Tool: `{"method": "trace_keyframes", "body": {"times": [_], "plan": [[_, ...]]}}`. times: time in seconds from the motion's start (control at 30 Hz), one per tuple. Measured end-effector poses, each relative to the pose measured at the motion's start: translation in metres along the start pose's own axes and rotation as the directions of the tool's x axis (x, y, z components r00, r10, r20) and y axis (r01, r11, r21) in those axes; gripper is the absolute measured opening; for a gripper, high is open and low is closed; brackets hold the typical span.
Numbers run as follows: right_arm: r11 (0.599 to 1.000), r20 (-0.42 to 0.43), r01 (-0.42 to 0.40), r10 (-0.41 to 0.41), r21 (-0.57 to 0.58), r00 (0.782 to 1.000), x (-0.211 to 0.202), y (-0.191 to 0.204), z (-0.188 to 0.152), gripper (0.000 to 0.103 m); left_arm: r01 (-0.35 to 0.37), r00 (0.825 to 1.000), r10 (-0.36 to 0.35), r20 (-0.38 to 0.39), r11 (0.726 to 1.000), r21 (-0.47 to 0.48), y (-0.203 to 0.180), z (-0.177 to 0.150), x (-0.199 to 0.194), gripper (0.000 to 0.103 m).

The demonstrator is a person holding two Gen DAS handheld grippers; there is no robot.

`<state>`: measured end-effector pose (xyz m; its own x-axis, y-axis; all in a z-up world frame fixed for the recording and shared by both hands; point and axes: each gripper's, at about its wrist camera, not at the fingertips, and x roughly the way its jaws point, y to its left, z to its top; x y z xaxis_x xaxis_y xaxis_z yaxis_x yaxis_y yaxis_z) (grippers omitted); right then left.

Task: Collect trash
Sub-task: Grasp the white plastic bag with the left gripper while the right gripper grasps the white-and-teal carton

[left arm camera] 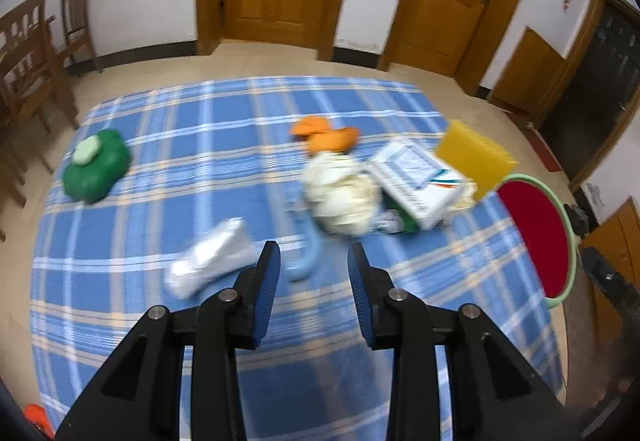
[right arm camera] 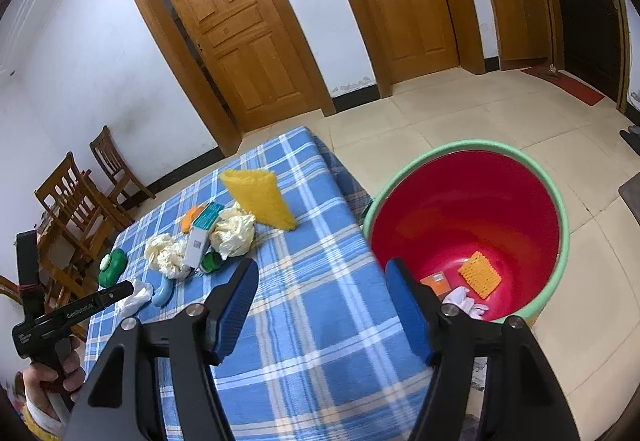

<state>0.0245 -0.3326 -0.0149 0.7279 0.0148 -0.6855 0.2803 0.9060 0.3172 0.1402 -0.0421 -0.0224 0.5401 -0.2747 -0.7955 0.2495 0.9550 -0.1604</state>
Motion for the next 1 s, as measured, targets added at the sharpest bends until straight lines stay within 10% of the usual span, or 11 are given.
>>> {"method": "trace_keyframes", "body": {"times": [0.67, 1.0], "plan": [[0.998, -0.044, -0.004, 0.001, -0.055, 0.999, 0.014, 0.031, -0.005, 0.069, -0.176, 0.984, 0.178, -0.015, 0.982, 0.066, 0.049, 0.0, 0.028, 0.044], [0.996, -0.069, -0.02, 0.015, -0.083, 0.998, 0.028, 0.047, -0.001, 0.069, -0.1, 0.992, 0.091, -0.086, 0.99, -0.102, 0.086, -0.007, 0.042, 0.045]]}}
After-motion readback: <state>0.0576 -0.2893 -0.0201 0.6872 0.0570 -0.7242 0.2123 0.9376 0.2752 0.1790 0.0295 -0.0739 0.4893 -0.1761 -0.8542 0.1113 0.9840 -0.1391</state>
